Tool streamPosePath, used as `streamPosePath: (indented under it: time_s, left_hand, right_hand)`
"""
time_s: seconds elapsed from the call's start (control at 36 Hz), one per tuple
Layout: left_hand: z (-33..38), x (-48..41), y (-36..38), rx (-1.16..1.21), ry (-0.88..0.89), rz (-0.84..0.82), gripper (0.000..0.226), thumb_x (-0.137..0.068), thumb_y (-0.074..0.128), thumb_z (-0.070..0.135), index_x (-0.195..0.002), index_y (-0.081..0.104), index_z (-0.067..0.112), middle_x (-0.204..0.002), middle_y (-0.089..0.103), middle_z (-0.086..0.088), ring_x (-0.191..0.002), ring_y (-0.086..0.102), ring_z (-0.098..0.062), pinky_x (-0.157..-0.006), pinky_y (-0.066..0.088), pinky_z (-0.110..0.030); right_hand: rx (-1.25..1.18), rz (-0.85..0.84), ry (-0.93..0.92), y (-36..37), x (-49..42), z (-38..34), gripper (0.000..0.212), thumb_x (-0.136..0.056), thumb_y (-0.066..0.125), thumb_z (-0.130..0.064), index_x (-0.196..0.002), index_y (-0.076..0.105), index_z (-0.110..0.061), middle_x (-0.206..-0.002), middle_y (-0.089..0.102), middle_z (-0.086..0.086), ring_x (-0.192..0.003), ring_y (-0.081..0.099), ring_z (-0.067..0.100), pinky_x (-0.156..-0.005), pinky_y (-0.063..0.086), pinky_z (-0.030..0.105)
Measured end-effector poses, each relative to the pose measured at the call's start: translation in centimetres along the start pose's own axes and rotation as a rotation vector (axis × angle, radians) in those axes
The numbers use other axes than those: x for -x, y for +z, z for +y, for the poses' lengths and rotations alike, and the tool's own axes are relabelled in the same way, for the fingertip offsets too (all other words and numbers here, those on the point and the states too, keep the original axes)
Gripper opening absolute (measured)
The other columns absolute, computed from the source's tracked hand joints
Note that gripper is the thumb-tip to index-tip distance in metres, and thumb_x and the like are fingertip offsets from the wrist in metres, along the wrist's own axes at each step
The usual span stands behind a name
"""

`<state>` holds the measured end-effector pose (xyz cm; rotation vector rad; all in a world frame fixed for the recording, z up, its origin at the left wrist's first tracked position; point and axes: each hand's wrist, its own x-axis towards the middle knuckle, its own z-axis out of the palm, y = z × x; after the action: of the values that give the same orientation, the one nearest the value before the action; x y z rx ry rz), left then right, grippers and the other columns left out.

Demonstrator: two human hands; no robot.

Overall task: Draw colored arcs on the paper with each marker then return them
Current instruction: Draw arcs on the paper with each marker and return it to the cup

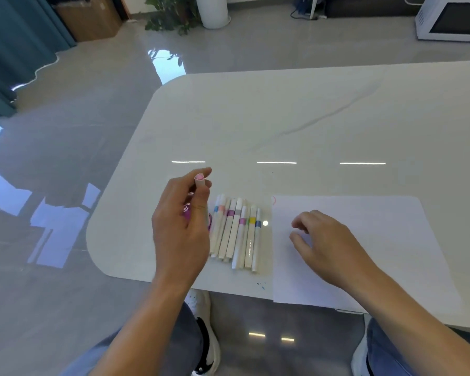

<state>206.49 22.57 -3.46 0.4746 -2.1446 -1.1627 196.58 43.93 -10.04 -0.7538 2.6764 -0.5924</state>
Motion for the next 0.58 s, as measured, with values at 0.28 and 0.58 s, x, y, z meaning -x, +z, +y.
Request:
streamPosePath:
  time_s: [0.28, 0.58]
  left_hand:
    - [-0.4, -1.2, -1.9, -0.059, 0.14, 0.207, 0.024, -0.106, 0.051, 0.025, -0.126, 0.064, 0.025, -0.11, 0.064, 0.007, -0.103, 0.066, -0.023, -0.083, 0.055, -0.029]
    - [-3.6, -1.3, -1.5, -0.47, -0.117, -0.062, 0.02, -0.097, 0.063, 0.025, -0.115, 0.066, 0.034, -0.103, 0.067, 0.018, -0.095, 0.064, -0.008, -0.074, 0.047, -0.01]
  right_hand:
    - [0.063, -0.026, -0.053, 0.6, 0.1, 0.0, 0.029, -0.106, 0.052, -0.04, -0.128, 0.062, -0.023, -0.122, 0.063, -0.009, -0.108, 0.059, 0.011, -0.091, 0.051, 0.024]
    - [0.058, -0.018, -0.047, 0.6, -0.1, 0.1, 0.027, -0.107, 0.05, -0.038, -0.126, 0.062, -0.024, -0.12, 0.062, -0.008, -0.107, 0.057, 0.012, -0.089, 0.048, 0.024]
